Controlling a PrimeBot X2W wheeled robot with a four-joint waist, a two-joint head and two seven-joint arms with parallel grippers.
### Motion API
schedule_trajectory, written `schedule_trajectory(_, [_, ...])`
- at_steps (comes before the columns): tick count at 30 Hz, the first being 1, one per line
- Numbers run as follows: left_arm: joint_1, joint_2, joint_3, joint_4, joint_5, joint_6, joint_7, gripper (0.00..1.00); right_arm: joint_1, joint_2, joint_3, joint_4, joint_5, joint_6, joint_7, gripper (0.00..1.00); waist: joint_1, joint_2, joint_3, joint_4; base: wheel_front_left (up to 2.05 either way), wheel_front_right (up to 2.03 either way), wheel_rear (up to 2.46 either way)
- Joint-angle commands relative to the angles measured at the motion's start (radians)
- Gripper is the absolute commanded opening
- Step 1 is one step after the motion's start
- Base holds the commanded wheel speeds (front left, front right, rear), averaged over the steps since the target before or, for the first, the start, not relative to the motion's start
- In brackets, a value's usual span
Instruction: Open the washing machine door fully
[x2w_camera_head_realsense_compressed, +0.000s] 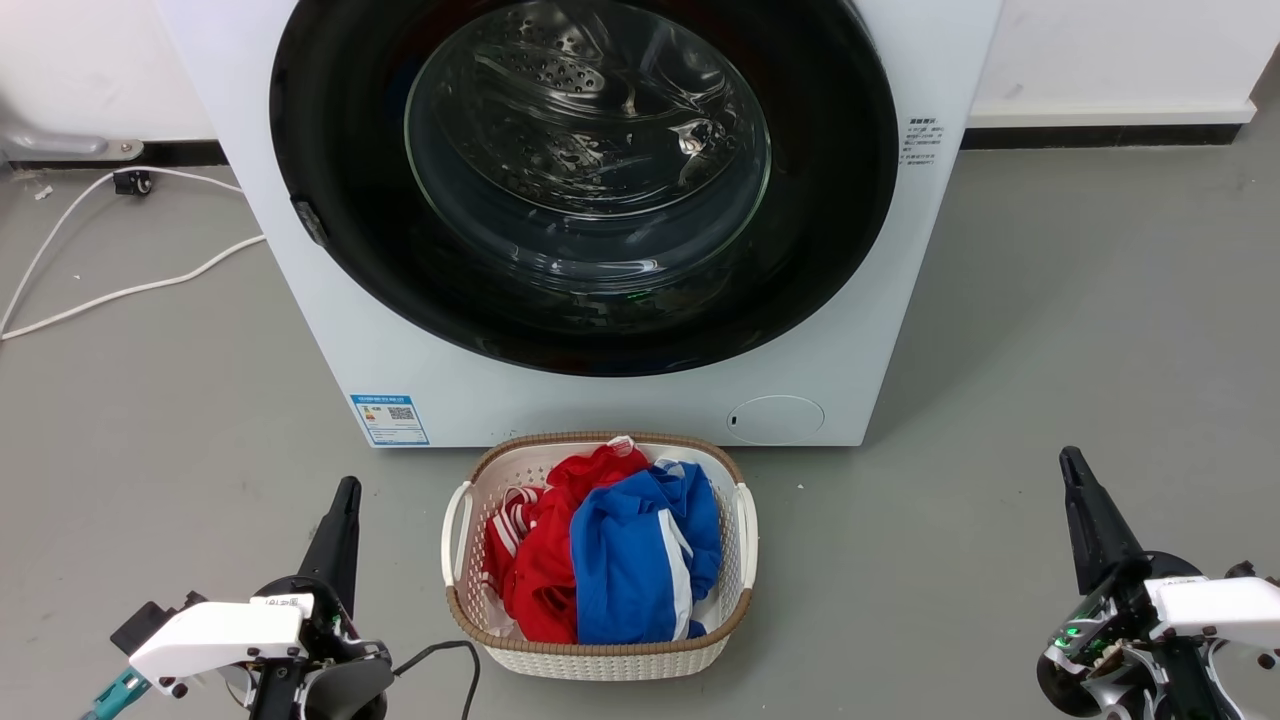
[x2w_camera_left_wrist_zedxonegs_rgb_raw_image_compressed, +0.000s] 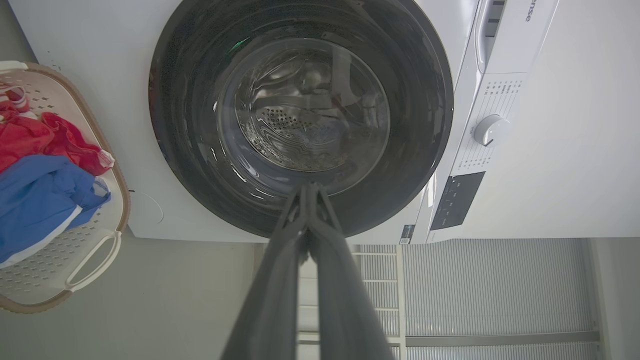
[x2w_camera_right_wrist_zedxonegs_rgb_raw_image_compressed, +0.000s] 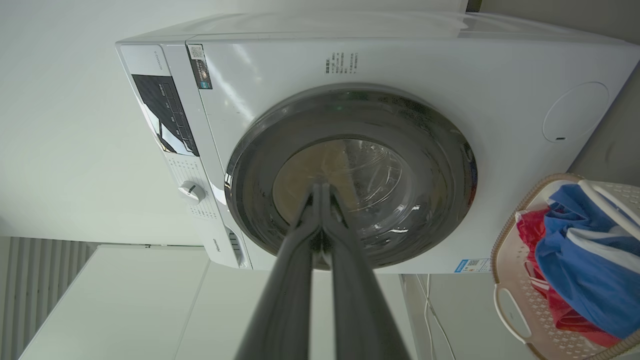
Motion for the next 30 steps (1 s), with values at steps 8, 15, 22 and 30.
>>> schedule_trajectory(8, [-0.009, -0.001, 0.003, 0.001, 0.005, -0.003, 0.002, 0.0, -0.011, 0.003, -0.002, 0.001, -0.004, 0.003, 0.002, 0.0, 0.0, 0.0, 0.0, 0.0, 0.0, 0.0, 0.0])
schedule_trajectory(15, [0.011, -0.002, -0.009, 0.012, 0.0, 0.0, -0.008, 1.0, 0.014, 0.002, 0.003, 0.008, -0.001, 0.0, -0.004, 1.0, 0.0, 0.0, 0.0, 0.0, 0.0, 0.0, 0.0])
schedule_trajectory(22, [0.009, -0.002, -0.042, -0.008, 0.01, 0.0, -0.039, 1.0, 0.024, 0.0, 0.018, -0.015, -0.019, 0.0, -0.026, 1.0, 0.0, 0.0, 0.0, 0.0, 0.0, 0.0, 0.0])
schedule_trajectory(30, [0.009, -0.002, -0.072, -0.034, 0.098, 0.0, -0.078, 1.0, 0.033, -0.017, 0.043, -0.038, -0.09, 0.0, -0.074, 1.0, 0.0, 0.0, -0.001, 0.001, 0.0, 0.0, 0.0])
